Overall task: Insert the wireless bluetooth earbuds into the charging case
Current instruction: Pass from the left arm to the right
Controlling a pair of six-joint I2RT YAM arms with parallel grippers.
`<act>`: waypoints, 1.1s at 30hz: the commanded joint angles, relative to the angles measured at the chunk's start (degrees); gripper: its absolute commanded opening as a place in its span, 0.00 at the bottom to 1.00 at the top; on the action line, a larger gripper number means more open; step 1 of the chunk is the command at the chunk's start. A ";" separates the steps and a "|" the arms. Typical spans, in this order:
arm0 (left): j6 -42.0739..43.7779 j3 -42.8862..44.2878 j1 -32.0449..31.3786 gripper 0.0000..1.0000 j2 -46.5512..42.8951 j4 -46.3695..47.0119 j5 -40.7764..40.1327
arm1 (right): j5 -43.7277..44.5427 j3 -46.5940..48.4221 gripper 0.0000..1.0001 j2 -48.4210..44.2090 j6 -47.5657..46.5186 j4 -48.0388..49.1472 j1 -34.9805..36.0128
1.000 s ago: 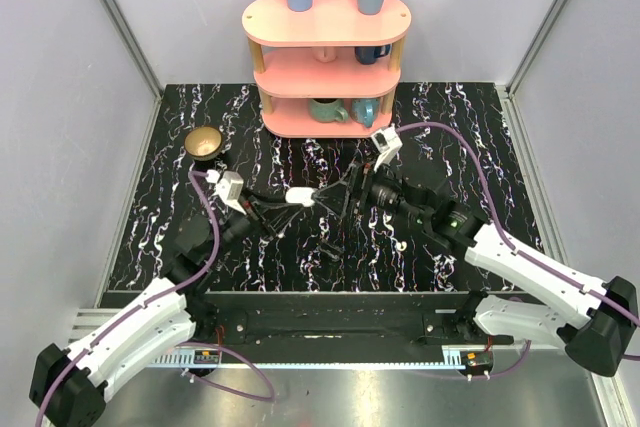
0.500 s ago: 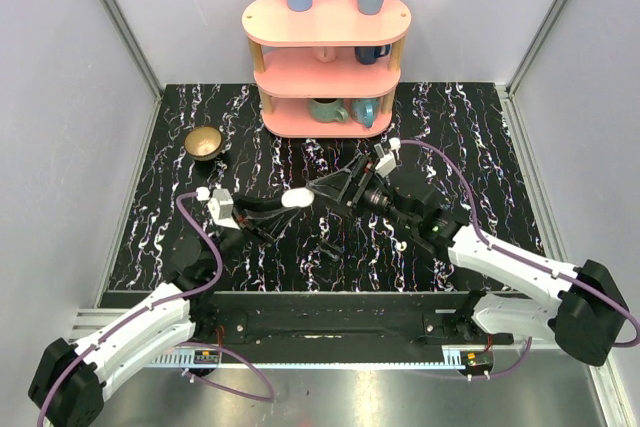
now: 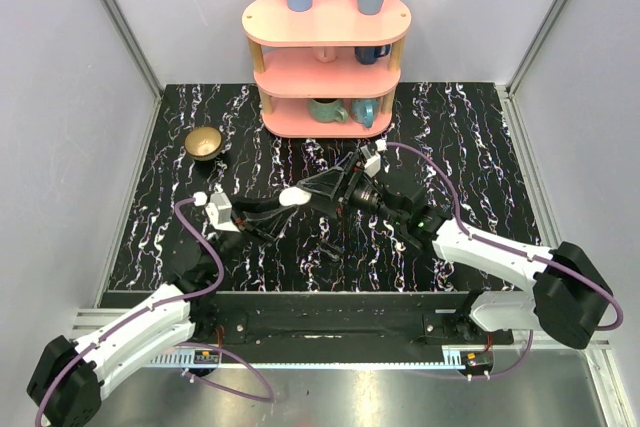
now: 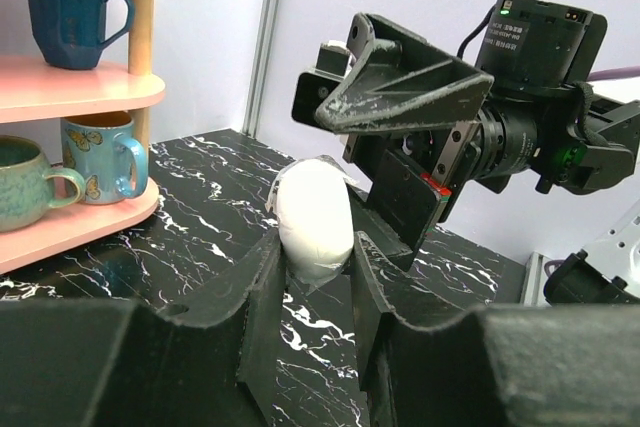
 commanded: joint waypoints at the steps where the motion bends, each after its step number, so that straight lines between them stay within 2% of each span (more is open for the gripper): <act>1: 1.53 -0.23 -0.48 0.00 -0.66 4.74 -3.34 | -2.11 0.06 0.78 0.52 2.96 5.26 -0.26; 8: 2.06 -0.58 -0.74 0.00 -0.84 4.56 -4.92 | -1.94 0.59 0.75 -0.53 2.26 3.60 -0.17; 20: 1.62 0.21 -1.36 0.00 1.10 5.18 -2.73 | -2.37 -0.12 0.74 2.11 5.16 7.28 -0.09; 25: 2.14 0.47 -1.44 0.00 1.45 5.44 -2.99 | -2.02 -0.12 0.63 1.67 4.81 6.85 -0.09; 29: 2.23 0.82 -1.53 0.00 1.53 5.01 -2.82 | -2.19 -0.29 0.57 2.10 5.33 7.72 0.00; 33: 2.50 1.44 -1.71 0.00 2.06 3.86 -2.29 | -2.81 0.14 0.45 2.90 5.25 8.95 -0.26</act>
